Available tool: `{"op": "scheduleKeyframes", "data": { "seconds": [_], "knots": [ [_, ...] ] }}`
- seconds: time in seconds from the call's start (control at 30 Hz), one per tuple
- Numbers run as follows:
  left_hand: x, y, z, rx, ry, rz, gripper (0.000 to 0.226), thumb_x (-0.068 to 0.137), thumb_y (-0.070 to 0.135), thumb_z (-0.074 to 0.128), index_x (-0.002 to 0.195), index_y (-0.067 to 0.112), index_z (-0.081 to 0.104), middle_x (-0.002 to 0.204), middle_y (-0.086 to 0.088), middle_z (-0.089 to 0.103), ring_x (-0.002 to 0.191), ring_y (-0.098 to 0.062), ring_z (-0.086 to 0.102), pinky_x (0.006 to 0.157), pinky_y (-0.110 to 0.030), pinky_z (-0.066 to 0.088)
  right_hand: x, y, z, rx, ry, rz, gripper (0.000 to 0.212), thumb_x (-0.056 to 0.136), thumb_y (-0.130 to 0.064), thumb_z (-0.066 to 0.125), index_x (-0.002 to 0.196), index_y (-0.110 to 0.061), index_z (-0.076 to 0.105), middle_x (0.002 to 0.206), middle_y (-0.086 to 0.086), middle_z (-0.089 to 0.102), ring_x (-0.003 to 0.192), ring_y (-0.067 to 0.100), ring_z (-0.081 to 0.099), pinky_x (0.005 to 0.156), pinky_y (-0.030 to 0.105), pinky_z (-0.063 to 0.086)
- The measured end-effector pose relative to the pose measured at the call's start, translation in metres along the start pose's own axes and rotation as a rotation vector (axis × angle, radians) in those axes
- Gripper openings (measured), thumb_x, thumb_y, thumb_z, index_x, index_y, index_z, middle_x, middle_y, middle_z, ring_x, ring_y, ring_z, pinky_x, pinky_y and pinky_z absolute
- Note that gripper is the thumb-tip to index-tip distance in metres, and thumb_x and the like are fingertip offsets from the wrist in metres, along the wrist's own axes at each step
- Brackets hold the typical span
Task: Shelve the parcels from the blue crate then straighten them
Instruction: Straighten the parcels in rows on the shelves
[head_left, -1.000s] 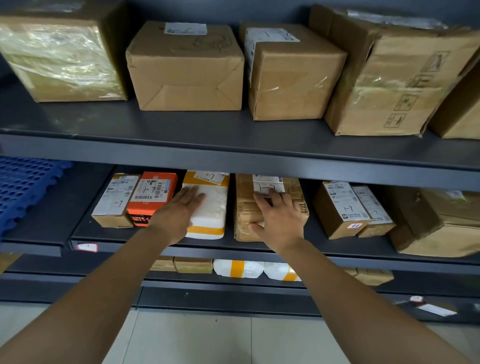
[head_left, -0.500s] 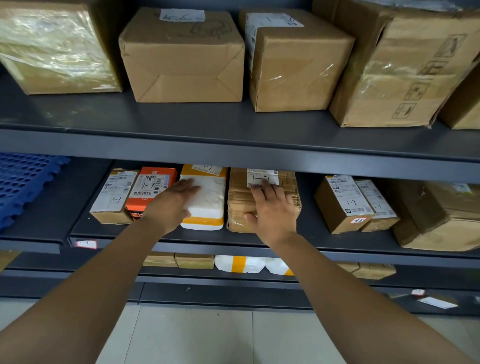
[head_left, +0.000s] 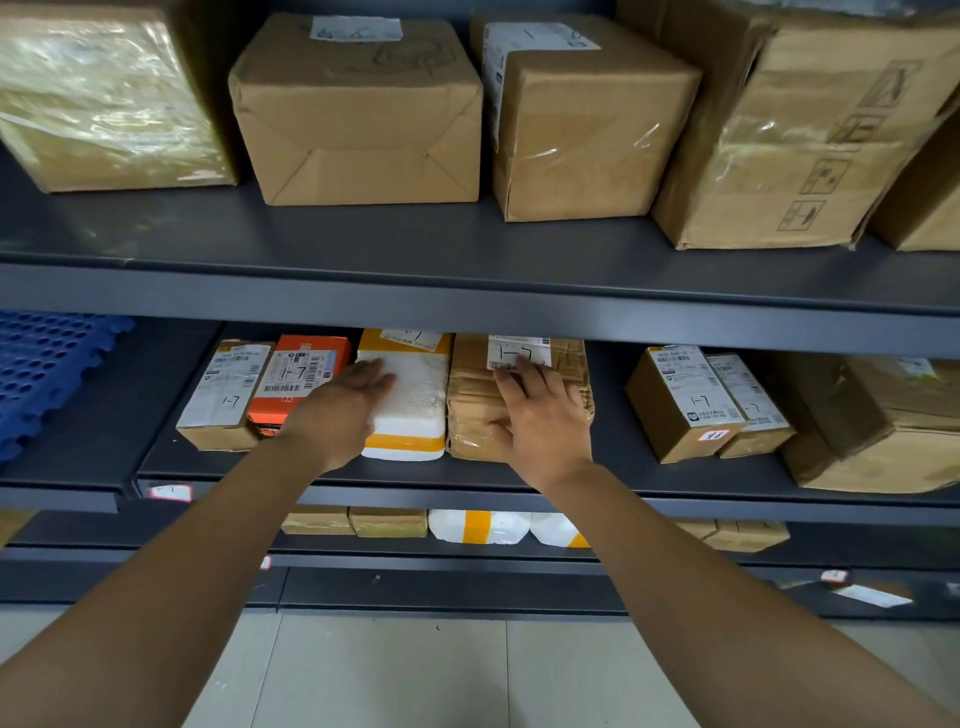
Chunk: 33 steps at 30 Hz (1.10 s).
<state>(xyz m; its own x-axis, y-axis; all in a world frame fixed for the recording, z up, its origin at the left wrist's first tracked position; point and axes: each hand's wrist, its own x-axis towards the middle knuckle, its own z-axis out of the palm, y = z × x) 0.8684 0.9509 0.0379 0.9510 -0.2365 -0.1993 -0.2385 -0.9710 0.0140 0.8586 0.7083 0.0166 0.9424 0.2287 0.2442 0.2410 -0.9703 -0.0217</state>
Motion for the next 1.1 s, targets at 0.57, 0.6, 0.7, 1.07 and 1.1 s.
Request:
{"op": "scheduleKeyframes", "data": {
  "seconds": [0.57,0.6,0.7,1.07,1.1],
  "knots": [
    [0.013,0.082,-0.053,0.185,0.172,-0.197,0.061,0.088,0.019,0.056,0.145,0.016,0.034,0.142,-0.008,0.046,0.130,-0.026,0.044,0.101,-0.033,0.042,-0.063,0.172,-0.067,-0.264,-0.279,0.247,0.069,0.088,-0.040,0.060,0.147,-0.024,0.028,0.154,0.007,0.030,0.142,0.029,0.024,0.112,0.044,0.024],
    [0.016,0.093,-0.056,0.174,0.203,-0.199,0.054,0.088,0.019,0.055,0.141,0.016,0.041,0.131,-0.008,0.055,0.119,-0.026,0.054,0.093,-0.031,0.048,-0.066,0.184,-0.068,-0.266,-0.295,0.259,0.069,0.087,-0.039,0.061,0.147,-0.025,0.029,0.153,0.006,0.031,0.141,0.028,0.025,0.112,0.044,0.025],
    [0.025,0.135,-0.065,0.212,0.258,-0.189,0.027,0.088,0.016,0.054,0.114,0.017,0.062,0.100,-0.004,0.067,0.092,-0.023,0.065,0.073,-0.026,0.051,-0.072,0.220,-0.068,-0.262,-0.340,0.268,0.069,0.086,-0.037,0.061,0.147,-0.025,0.029,0.151,0.005,0.034,0.140,0.028,0.026,0.111,0.045,0.026],
    [0.073,0.332,-0.034,0.024,0.221,0.075,0.068,0.091,0.040,0.050,0.151,0.020,0.026,0.157,-0.004,0.026,0.144,-0.024,0.022,0.116,-0.037,0.019,-0.075,0.319,-0.029,-0.038,-0.473,0.108,0.070,0.088,-0.026,0.064,0.147,-0.018,0.029,0.151,0.007,0.029,0.138,0.028,0.029,0.111,0.041,0.035],
    [0.078,0.344,-0.028,0.022,0.147,0.082,0.073,0.090,0.043,0.051,0.153,0.022,0.019,0.160,-0.004,0.016,0.147,-0.023,0.013,0.119,-0.039,0.015,-0.074,0.323,-0.025,-0.014,-0.480,0.091,0.070,0.088,-0.024,0.063,0.148,-0.017,0.027,0.152,0.008,0.026,0.139,0.029,0.027,0.113,0.041,0.034]
  ]
}}
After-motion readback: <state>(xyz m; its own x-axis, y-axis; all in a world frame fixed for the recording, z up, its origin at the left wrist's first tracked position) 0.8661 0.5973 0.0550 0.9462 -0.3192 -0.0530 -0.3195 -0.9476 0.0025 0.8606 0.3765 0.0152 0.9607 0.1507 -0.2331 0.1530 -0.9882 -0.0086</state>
